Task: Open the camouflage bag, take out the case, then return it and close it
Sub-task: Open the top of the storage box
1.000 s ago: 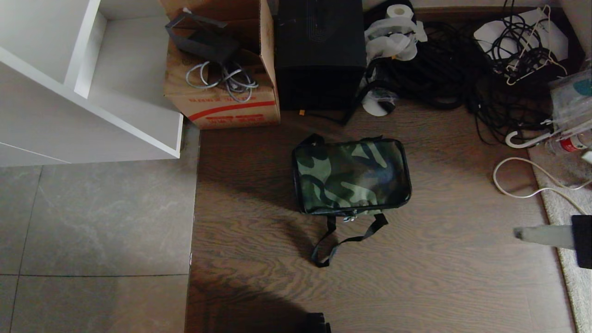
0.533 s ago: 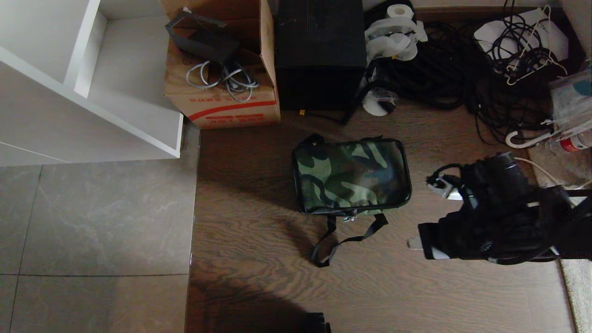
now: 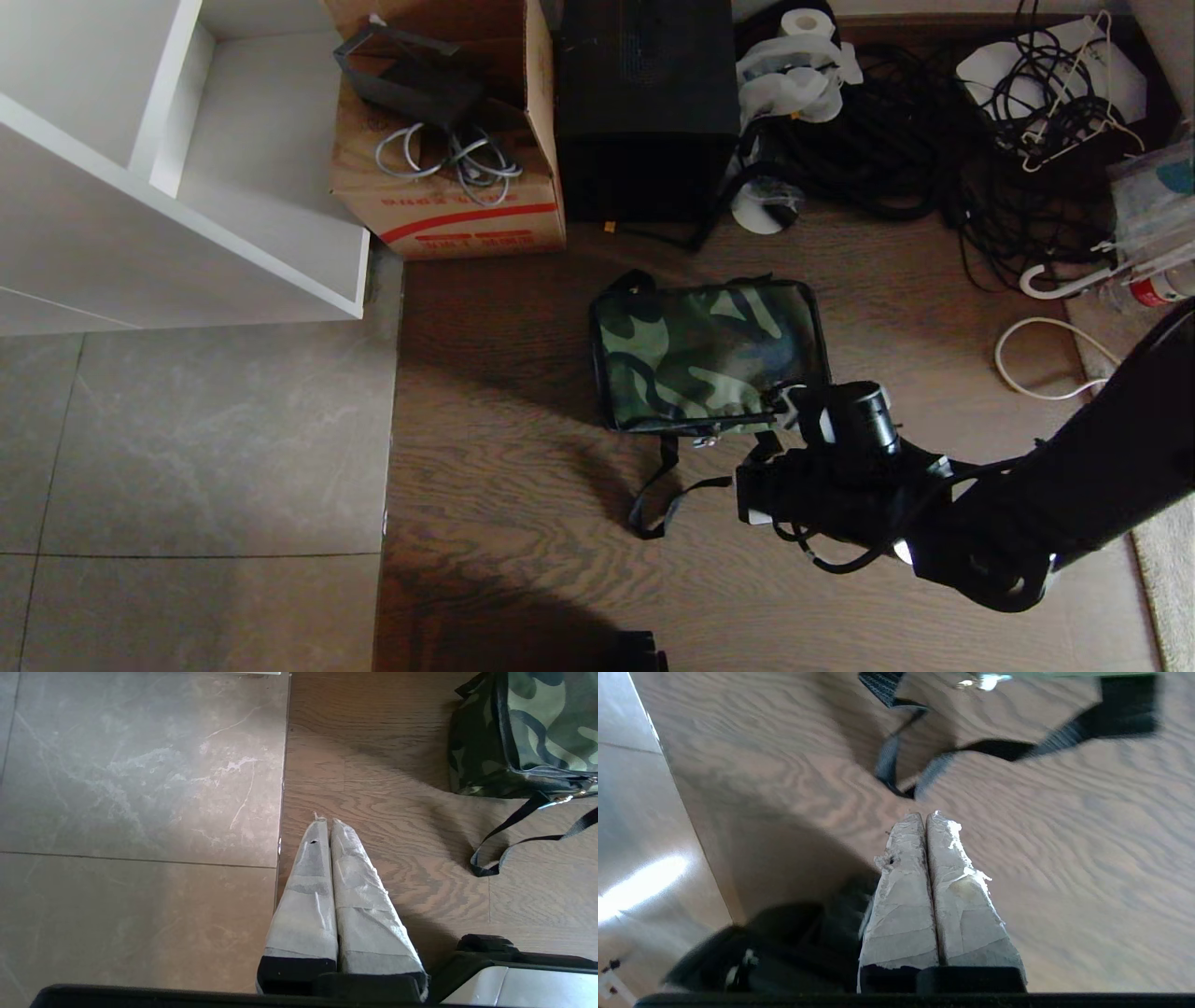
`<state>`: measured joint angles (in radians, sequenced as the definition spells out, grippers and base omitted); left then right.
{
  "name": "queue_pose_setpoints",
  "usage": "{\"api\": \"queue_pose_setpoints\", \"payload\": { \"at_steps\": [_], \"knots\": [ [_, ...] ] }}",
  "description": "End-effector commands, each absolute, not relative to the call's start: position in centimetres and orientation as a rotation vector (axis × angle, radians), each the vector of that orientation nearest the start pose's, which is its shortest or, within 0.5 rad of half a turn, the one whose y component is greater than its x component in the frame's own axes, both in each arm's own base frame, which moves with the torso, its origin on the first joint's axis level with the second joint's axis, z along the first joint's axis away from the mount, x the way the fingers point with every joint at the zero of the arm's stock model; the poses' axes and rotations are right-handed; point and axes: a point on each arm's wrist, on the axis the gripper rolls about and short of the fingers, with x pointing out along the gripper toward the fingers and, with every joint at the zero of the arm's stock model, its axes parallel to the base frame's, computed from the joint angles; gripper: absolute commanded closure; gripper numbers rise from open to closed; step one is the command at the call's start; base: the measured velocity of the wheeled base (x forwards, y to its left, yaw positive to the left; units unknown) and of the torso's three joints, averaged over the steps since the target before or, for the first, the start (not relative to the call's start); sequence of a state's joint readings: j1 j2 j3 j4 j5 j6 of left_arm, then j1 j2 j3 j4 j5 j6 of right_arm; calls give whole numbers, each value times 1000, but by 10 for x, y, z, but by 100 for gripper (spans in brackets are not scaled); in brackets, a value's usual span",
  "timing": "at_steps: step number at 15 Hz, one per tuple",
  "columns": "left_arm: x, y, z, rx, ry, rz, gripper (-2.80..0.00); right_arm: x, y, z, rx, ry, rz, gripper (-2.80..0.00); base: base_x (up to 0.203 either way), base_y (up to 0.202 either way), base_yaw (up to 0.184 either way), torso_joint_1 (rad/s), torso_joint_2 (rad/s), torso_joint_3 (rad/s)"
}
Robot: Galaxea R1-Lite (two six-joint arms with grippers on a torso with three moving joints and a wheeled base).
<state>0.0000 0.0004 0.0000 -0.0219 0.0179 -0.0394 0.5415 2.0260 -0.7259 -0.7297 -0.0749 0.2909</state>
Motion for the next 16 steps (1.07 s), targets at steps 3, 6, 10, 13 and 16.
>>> {"api": "queue_pose_setpoints", "payload": {
  "at_steps": [3,6,10,13,16],
  "knots": [
    [-22,0,75,-40,-13,18,0,303,181,45,126,557,388,-280,0,0,0,0,0,0],
    [-22,0,75,-40,-13,18,0,306,183,48,123,532,382,-280,0,0,0,0,0,0],
    [-22,0,75,-40,-13,18,0,320,182,30,51,520,327,-280,0,0,0,0,0,0],
    [-22,0,75,-40,-13,18,0,336,188,12,27,437,324,-280,0,0,0,0,0,0],
    [-22,0,75,-40,-13,18,0,345,194,-5,32,382,336,-280,0,0,0,0,0,0]
  ]
}}
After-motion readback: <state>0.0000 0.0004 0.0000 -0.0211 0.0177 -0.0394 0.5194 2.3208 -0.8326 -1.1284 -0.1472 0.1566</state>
